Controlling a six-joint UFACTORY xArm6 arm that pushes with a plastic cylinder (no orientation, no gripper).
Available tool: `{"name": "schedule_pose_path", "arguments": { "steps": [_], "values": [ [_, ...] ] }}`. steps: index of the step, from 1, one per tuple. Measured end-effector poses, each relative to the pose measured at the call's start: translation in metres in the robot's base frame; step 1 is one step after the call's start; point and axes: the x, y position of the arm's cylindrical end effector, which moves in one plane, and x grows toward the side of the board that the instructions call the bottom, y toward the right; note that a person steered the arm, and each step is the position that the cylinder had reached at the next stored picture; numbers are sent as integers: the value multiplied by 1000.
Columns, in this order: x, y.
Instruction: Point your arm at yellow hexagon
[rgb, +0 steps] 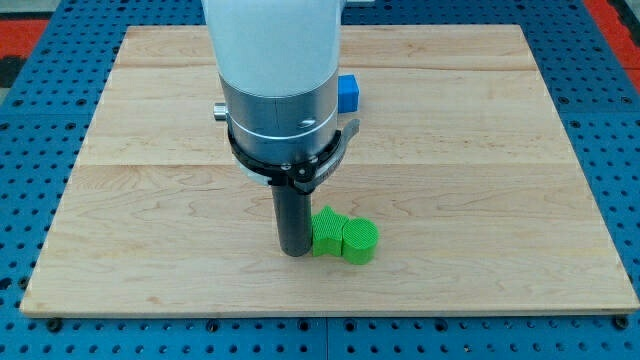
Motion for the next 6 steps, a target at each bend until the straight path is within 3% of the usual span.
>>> {"name": "schedule_pose_path", "arguments": {
  "steps": [3,5,6],
  "values": [
    [-12,1],
    [-101,1],
    [-108,2]
  ]
}}
